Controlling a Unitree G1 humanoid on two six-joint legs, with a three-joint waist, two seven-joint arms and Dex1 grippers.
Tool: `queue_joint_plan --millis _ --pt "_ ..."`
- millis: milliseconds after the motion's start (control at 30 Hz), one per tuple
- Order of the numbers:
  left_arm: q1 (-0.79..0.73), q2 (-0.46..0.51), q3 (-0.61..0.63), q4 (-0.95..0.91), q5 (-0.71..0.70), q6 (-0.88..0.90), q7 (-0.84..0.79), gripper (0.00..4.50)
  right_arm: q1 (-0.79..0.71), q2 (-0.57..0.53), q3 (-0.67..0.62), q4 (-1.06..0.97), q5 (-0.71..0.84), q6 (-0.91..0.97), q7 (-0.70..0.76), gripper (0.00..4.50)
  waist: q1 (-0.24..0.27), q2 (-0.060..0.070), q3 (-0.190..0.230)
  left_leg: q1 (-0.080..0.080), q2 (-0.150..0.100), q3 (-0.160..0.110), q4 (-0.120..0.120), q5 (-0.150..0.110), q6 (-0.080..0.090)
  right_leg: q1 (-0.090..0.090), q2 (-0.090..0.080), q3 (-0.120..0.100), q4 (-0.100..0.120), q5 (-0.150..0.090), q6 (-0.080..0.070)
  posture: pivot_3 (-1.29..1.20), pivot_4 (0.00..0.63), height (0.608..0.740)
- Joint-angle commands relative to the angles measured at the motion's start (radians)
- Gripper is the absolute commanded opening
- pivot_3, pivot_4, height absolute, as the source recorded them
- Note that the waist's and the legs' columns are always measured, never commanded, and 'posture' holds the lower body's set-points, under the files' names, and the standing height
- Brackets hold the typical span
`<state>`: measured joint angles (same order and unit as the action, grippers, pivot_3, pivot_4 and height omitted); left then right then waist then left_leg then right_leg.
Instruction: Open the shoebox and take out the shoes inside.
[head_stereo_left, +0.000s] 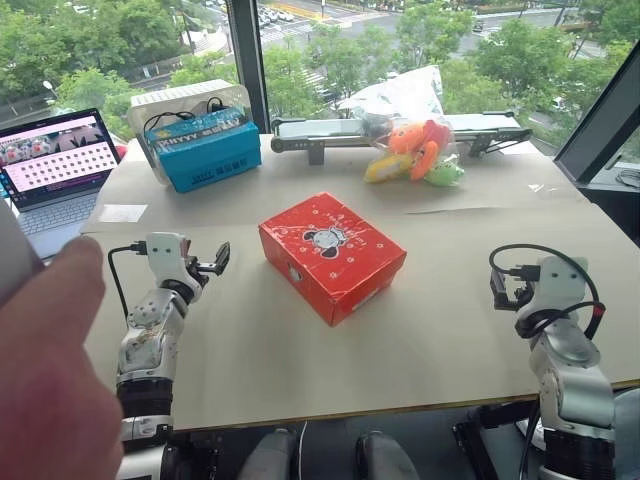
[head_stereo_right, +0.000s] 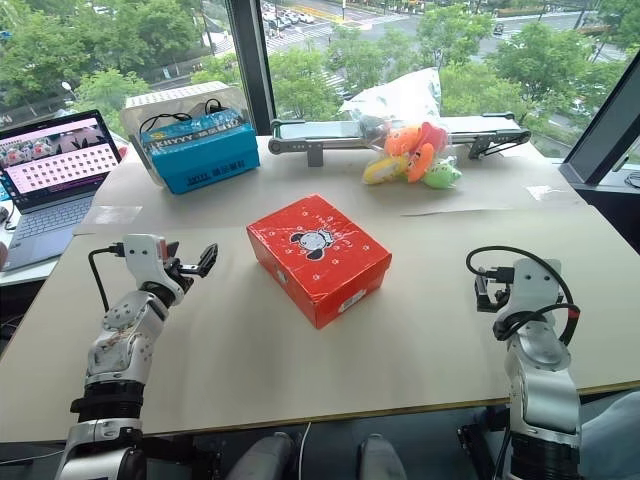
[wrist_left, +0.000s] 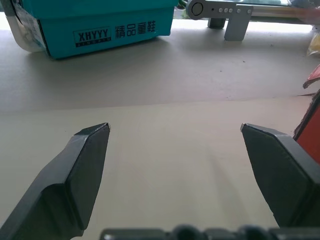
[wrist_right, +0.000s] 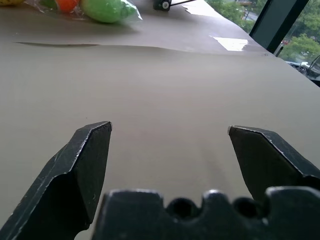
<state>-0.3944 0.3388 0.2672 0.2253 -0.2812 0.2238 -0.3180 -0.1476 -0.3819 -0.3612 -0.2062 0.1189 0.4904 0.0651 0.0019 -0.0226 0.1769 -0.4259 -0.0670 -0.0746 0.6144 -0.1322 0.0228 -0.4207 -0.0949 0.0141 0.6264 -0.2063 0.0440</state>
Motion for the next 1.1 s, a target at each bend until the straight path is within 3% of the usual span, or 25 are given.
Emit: queue_joint_plan --millis 33,400,533,667,767,933,1100 --pt "0.000 0.005 0.008 -0.046 -0.014 -0.018 -0.011 4.50 -0.018 -0.007 -0.004 -0.022 -0.005 -0.035 -0.001 4.40 0.000 0.000 0.000 0.000 0.000 0.000 0.000 0.000 0.000 0.000 0.000 0.000 0.000 0.000 0.000 0.00 0.150 0.740" --pt "0.014 0.005 -0.022 -0.054 -0.011 0.003 -0.049 4.50 -0.032 -0.009 0.012 0.027 -0.011 -0.064 0.003 4.40 -0.001 0.000 0.000 0.000 0.000 0.000 0.000 0.000 0.000 0.000 0.000 0.000 0.000 0.000 0.000 0.00 0.150 0.740" --pt "0.021 0.054 -0.065 -0.061 -0.015 0.054 -0.149 4.50 -0.128 -0.049 0.116 0.142 -0.079 -0.108 0.039 4.40 -0.013 0.000 0.000 0.000 0.000 0.001 0.000 0.000 0.000 0.000 0.000 0.000 0.000 0.000 0.000 0.00 0.150 0.740" --pt "0.018 0.121 -0.096 -0.058 -0.025 0.098 -0.264 4.50 -0.298 -0.024 0.124 0.332 -0.059 -0.135 0.029 4.40 -0.020 0.000 0.000 0.001 0.001 0.001 -0.001 0.002 0.003 0.000 0.001 0.000 0.000 0.000 -0.001 0.00 0.150 0.740" --pt "0.014 0.144 -0.106 -0.071 -0.045 0.121 -0.322 4.50 -0.401 -0.054 0.204 0.505 -0.123 -0.210 0.070 4.40 -0.021 0.000 0.000 0.001 0.001 0.001 -0.001 0.002 0.004 -0.001 0.001 0.000 0.000 0.000 -0.002 0.00 0.150 0.740" --pt "0.041 0.223 -0.166 -0.200 -0.124 0.244 -0.505 4.50 -0.667 -0.047 0.253 0.944 -0.130 -0.377 0.160 4.40 -0.025 0.000 0.001 0.001 0.001 0.002 -0.003 0.002 0.004 -0.001 0.001 0.001 -0.001 0.004 -0.008 0.00 0.150 0.740" --pt "0.035 0.298 -0.204 -0.297 -0.195 0.358 -0.632 4.50 -0.808 0.020 0.288 1.181 -0.092 -0.507 0.389 4.40 -0.034 0.000 0.001 0.000 0.001 0.002 -0.005 0.002 0.004 -0.001 0.003 0.001 -0.001 0.004 -0.010 0.00 0.150 0.740"
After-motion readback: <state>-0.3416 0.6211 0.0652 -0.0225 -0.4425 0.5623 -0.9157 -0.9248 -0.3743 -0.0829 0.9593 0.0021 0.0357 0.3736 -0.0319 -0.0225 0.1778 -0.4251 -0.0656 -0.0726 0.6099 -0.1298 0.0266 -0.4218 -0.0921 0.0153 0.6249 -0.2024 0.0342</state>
